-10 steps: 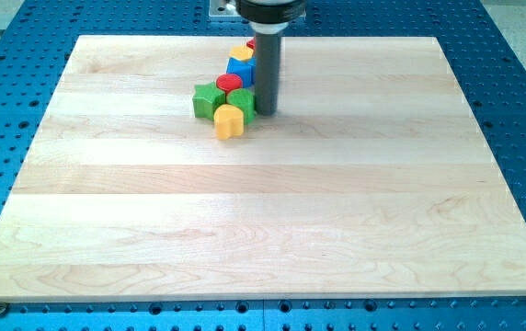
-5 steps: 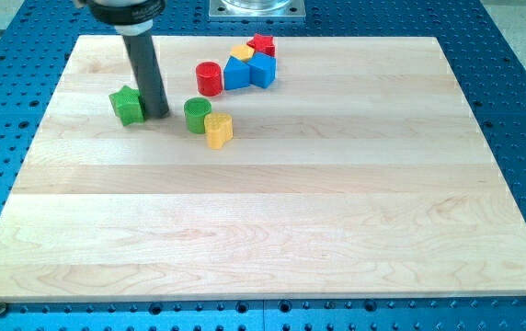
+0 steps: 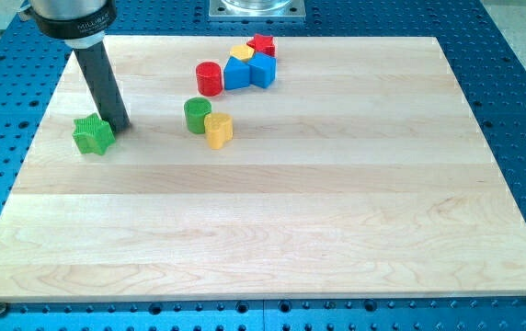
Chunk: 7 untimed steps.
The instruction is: Separate the green blocks from the group of blocks
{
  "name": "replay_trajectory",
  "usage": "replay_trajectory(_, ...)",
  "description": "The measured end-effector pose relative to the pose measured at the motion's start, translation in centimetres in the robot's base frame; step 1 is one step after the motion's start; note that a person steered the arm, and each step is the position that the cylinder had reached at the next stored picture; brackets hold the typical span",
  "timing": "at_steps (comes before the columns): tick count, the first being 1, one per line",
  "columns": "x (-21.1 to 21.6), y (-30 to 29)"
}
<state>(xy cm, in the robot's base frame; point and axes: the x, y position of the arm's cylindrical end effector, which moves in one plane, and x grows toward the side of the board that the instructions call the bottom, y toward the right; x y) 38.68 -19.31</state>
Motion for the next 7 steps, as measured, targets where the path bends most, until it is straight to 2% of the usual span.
replay_trajectory(2,-4.2,7.6)
replay_trajectory(4,-4.4,14.6)
replay_trajectory(5,-3.7,15.3)
replay_trajectory(6,-1.0,14.3)
replay_trajectory(7,0.9,8.1)
